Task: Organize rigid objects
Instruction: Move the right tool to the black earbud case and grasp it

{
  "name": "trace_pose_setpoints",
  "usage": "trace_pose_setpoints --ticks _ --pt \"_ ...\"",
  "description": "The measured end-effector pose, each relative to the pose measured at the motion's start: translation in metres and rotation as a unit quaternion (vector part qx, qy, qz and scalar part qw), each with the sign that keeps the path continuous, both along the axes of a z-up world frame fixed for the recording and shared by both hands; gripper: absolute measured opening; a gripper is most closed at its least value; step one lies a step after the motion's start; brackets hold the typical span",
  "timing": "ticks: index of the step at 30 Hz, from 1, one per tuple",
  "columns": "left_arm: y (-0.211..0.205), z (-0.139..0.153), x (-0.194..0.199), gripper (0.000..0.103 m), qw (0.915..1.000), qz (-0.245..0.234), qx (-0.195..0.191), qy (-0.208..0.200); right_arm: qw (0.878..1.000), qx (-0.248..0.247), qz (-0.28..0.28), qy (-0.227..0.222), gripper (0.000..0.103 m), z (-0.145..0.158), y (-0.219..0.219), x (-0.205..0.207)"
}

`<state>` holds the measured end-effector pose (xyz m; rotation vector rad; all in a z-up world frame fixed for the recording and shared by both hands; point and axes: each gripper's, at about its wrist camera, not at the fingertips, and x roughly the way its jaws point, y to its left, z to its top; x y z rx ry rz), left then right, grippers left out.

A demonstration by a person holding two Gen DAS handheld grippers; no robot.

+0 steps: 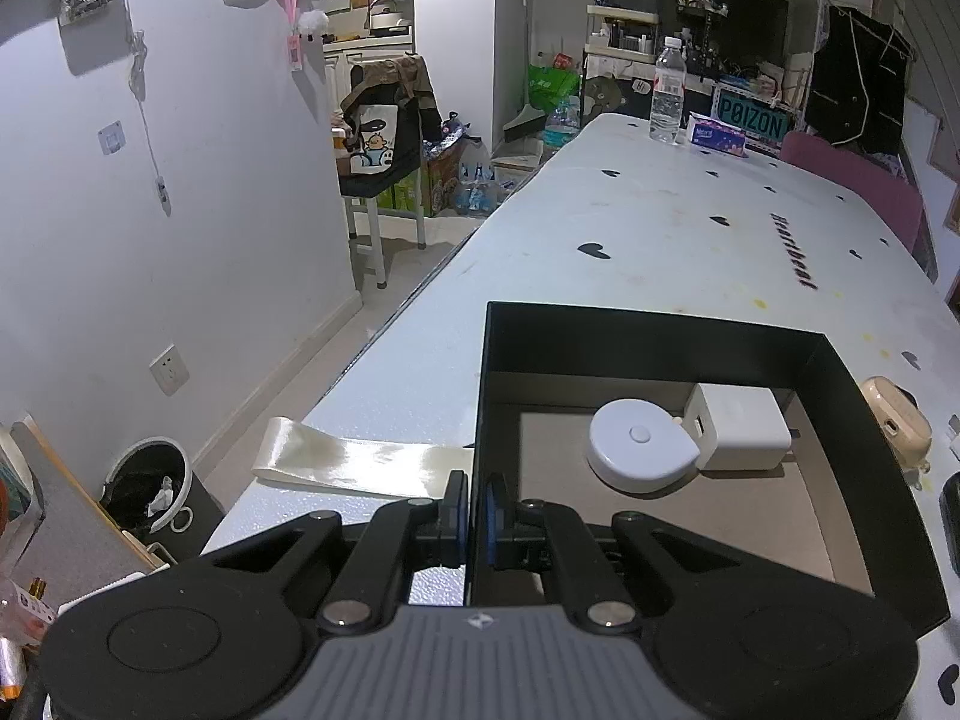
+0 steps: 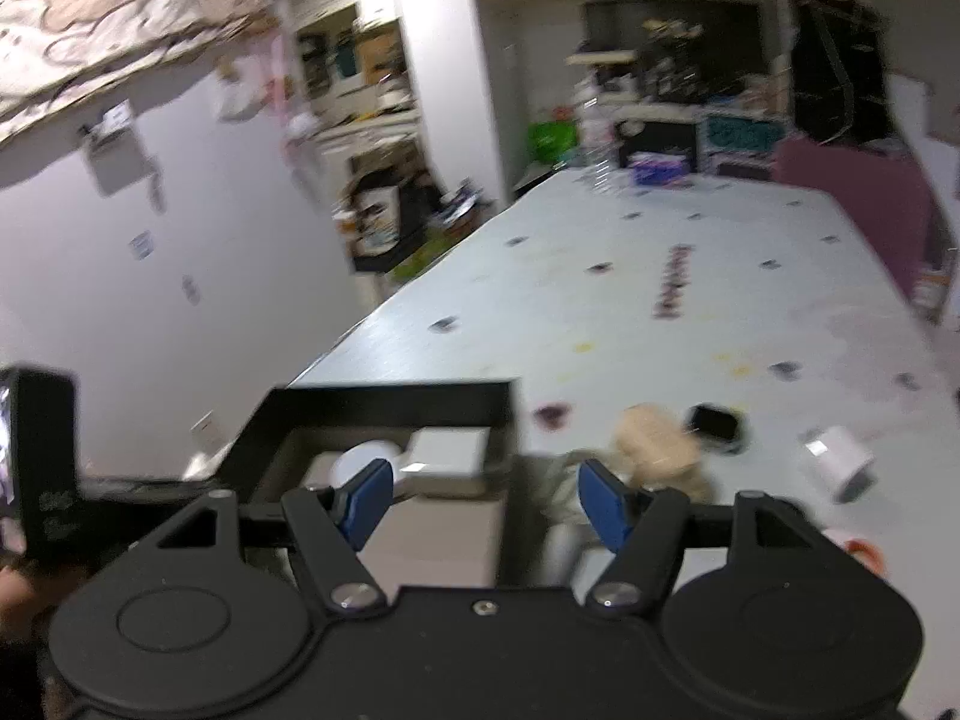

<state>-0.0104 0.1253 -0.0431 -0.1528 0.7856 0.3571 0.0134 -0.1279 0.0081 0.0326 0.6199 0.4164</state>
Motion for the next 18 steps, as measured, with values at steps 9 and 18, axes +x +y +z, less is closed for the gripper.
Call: trace_pose_setpoints --ticks 9,18 --pt "0.0 0.0 0.001 0.006 1.0 0.0 0.005 0.003 0.993 -0.004 -0.114 -0.002 0.075 -0.008 -0.071 0.02" --pt "-0.002 -0.001 0.002 0.006 1.0 -0.001 0.007 0.004 0.987 -0.005 -0.15 0.062 0.075 -0.049 -0.099 0.043"
